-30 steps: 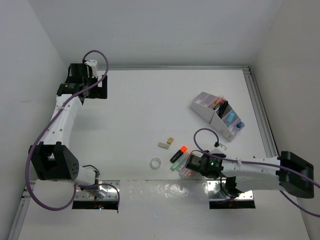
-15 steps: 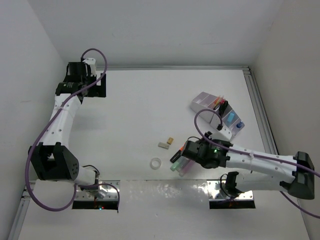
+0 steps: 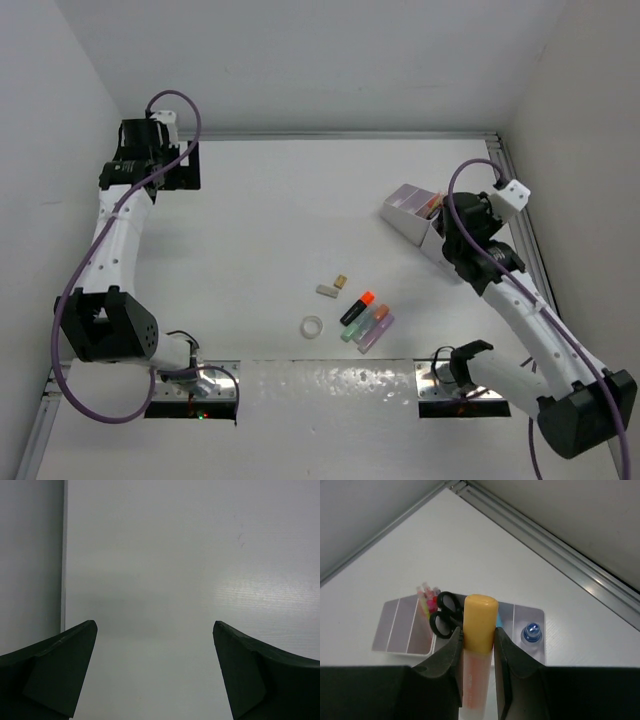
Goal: Sort the stationery into containers
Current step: Place the pen in the storage box, then pick up the pen from the center of the board.
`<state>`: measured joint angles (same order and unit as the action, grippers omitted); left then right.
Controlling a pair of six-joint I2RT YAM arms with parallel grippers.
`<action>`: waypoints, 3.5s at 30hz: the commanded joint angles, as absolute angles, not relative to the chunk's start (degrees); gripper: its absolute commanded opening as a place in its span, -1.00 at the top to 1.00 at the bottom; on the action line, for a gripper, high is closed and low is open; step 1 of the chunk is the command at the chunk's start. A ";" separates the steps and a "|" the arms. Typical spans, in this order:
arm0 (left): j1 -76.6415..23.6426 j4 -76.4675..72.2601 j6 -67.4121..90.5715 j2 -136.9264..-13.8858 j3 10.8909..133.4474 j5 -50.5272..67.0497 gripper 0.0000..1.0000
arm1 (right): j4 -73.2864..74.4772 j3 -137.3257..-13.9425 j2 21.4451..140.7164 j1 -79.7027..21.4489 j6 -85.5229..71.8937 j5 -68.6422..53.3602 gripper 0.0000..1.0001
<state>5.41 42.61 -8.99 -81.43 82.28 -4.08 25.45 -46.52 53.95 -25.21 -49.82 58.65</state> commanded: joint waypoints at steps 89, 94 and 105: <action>7.82 40.17 -8.35 -73.83 79.89 0.79 -0.99 | 28.04 -44.12 78.91 -55.28 -79.46 28.30 0.29; 7.47 40.43 -8.70 -73.13 80.16 0.26 -0.99 | 30.32 -45.00 83.14 -55.28 -81.30 26.46 0.18; 7.29 40.34 -8.70 -73.74 79.89 0.26 -0.99 | 27.69 -44.38 86.22 -55.02 -80.42 25.84 0.14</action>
<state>7.55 42.24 -8.73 -75.09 79.79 0.19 29.61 -43.16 85.56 -54.94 -80.77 25.32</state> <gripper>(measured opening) 0.996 0.429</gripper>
